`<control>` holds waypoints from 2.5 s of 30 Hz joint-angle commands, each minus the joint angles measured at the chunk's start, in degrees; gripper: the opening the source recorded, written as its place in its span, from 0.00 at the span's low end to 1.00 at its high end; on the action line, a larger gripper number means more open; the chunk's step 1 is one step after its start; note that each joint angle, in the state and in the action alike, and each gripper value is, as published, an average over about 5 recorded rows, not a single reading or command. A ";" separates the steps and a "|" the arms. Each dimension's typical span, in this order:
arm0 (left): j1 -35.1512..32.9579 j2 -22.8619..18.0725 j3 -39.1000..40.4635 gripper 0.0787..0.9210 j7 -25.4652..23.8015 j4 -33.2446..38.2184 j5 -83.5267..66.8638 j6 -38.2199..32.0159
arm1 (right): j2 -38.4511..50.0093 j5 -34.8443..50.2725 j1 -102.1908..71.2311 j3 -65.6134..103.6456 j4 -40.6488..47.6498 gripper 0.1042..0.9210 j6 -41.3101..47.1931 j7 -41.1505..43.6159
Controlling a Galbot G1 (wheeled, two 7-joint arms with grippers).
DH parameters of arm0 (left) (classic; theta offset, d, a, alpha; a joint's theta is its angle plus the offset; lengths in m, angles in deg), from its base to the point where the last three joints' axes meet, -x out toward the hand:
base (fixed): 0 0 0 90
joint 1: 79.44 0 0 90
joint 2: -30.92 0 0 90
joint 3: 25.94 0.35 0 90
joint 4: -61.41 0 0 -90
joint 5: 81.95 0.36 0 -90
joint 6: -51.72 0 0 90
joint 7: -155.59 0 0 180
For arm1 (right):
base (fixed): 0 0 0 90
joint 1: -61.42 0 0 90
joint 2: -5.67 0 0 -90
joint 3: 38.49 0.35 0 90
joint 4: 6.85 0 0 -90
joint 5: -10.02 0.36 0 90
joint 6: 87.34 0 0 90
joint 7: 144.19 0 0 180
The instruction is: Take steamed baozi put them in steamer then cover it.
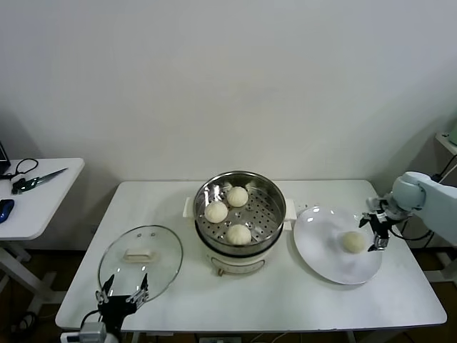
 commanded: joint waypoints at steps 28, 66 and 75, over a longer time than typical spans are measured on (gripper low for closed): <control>0.35 -0.01 0.33 0.88 -0.05 0.54 -0.16 0.05 | -4.56 22.91 36.83 -29.58 -11.14 0.72 2.29 0.78; 0.22 0.22 0.27 0.88 -0.06 1.78 -0.32 0.12 | -22.47 27.36 26.59 -24.36 -21.63 0.72 16.45 -15.36; 0.28 0.12 0.14 0.88 -0.07 1.85 -0.32 0.21 | -22.45 26.69 26.08 -24.15 -22.03 0.72 16.61 -15.31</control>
